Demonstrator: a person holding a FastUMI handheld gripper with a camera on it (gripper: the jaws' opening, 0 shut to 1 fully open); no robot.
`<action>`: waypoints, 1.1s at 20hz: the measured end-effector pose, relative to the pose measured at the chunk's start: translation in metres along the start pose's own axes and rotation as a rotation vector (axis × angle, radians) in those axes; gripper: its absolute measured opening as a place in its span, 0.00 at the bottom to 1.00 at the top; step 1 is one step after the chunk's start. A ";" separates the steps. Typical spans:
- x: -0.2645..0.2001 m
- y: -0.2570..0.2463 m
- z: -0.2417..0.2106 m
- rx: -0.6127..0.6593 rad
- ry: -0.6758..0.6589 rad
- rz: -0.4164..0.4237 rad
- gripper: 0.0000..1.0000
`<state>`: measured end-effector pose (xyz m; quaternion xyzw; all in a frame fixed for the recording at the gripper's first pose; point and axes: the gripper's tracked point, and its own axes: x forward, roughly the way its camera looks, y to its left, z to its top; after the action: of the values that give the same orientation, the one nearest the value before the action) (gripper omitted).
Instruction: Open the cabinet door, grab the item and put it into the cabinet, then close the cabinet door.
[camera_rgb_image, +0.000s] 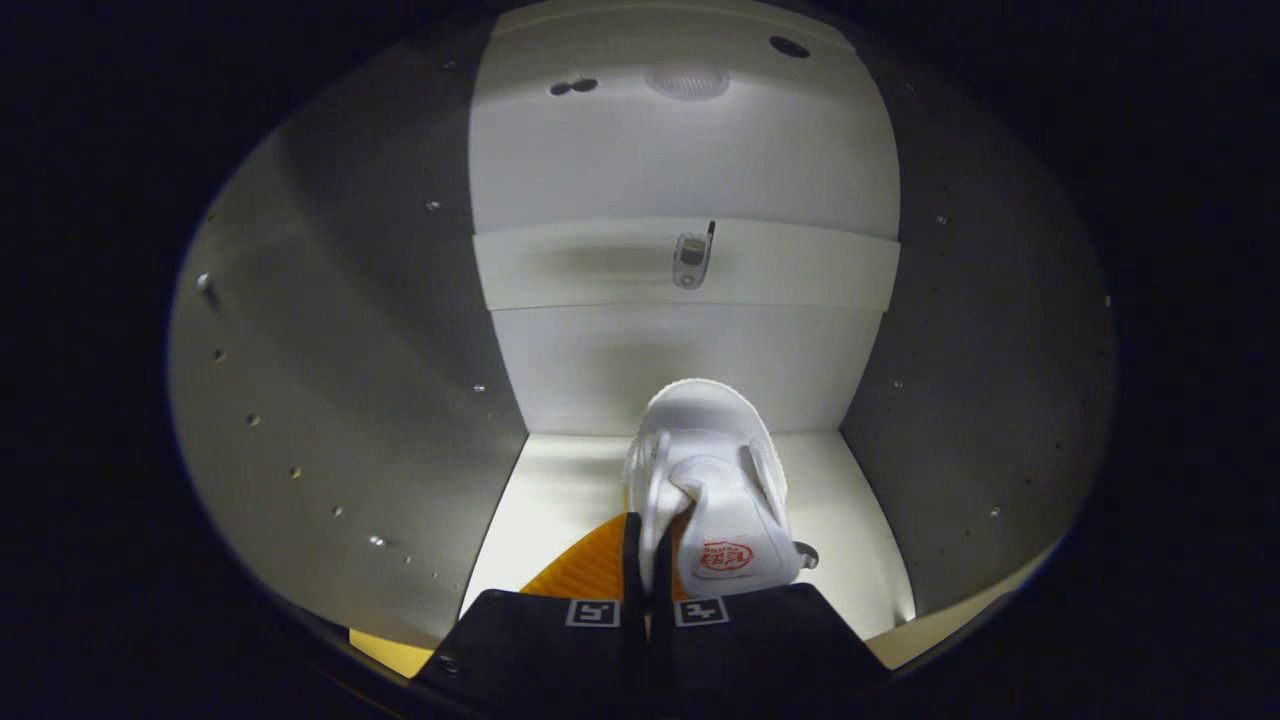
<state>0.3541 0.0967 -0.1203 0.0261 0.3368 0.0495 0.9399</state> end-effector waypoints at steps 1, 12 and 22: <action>0.010 -0.001 -0.005 0.005 0.021 -0.005 0.05; 0.018 0.004 -0.002 0.101 0.032 -0.028 0.40; -0.143 0.018 0.002 -0.027 -0.293 0.056 0.99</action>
<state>0.2443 0.0983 -0.0269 0.0299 0.1943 0.0756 0.9776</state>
